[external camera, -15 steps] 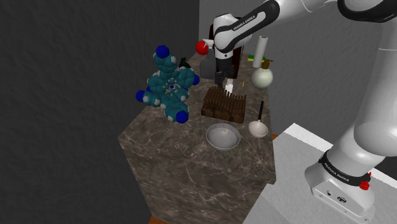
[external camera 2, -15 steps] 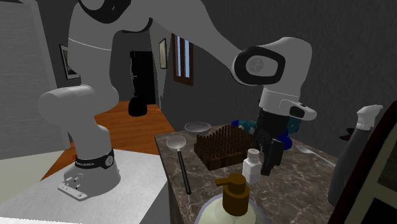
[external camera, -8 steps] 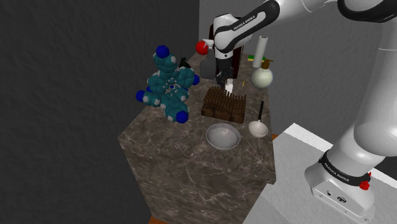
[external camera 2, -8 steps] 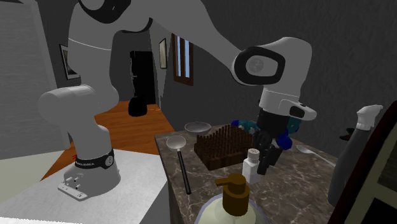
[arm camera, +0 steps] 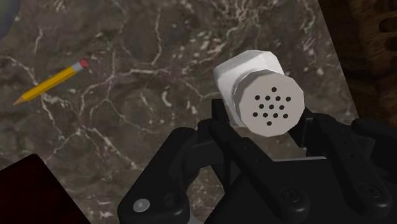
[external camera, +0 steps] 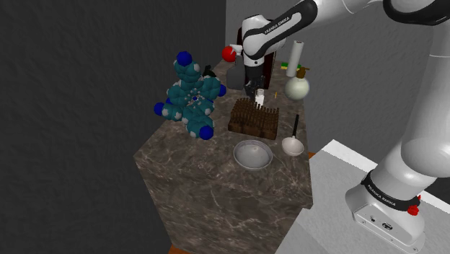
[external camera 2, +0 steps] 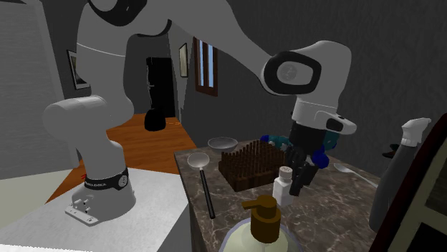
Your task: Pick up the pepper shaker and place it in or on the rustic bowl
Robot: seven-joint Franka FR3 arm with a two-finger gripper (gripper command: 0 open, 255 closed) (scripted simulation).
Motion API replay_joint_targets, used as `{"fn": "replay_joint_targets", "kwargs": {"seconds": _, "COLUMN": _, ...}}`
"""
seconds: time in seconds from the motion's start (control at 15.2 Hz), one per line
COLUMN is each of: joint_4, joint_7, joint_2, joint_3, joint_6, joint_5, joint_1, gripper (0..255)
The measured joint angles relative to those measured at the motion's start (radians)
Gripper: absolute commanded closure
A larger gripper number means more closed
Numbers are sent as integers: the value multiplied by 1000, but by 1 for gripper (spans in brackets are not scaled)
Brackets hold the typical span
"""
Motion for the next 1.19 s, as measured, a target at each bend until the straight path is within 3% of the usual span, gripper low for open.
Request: {"fn": "replay_joint_targets", "kwargs": {"seconds": 1.19, "joint_4": 116, "joint_7": -17, "joint_2": -91, "joint_3": 2, "joint_6": -207, "joint_5": 10, "joint_1": 0, "gripper": 255}}
